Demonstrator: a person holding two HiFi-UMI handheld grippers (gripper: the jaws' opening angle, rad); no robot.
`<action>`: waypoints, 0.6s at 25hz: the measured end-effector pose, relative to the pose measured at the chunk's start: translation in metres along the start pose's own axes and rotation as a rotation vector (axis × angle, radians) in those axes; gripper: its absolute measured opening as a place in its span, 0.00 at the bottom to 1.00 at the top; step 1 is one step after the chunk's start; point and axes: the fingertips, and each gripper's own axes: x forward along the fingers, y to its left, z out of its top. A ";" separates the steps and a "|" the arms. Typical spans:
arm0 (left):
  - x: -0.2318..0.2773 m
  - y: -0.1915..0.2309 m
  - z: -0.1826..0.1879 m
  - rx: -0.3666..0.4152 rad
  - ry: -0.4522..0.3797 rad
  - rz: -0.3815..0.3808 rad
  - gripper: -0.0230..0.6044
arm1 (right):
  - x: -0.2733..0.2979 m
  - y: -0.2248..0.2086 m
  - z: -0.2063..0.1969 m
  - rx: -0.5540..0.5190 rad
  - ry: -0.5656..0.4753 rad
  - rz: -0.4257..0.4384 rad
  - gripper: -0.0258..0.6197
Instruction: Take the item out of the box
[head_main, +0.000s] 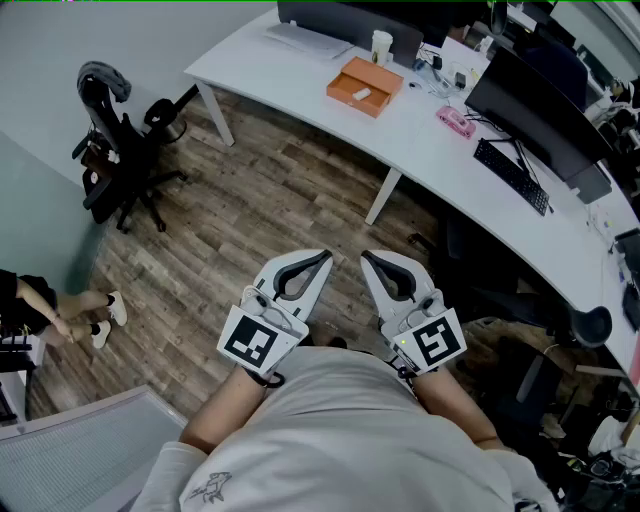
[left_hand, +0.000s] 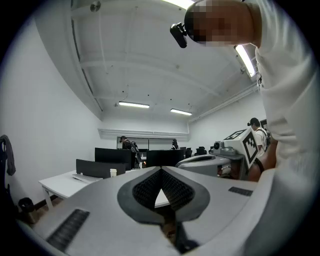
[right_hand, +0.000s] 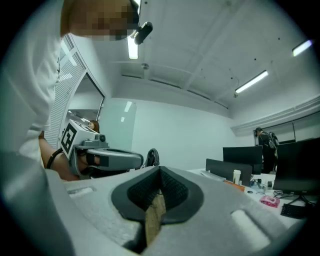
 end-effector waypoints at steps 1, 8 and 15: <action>-0.001 0.006 -0.002 -0.004 0.001 0.000 0.03 | 0.006 0.001 -0.001 0.001 0.002 -0.001 0.04; -0.011 0.070 -0.020 -0.031 0.019 0.003 0.03 | 0.064 0.000 -0.019 0.007 0.045 -0.015 0.04; -0.021 0.166 -0.028 -0.037 0.041 -0.014 0.03 | 0.149 -0.017 -0.025 0.010 0.074 -0.066 0.04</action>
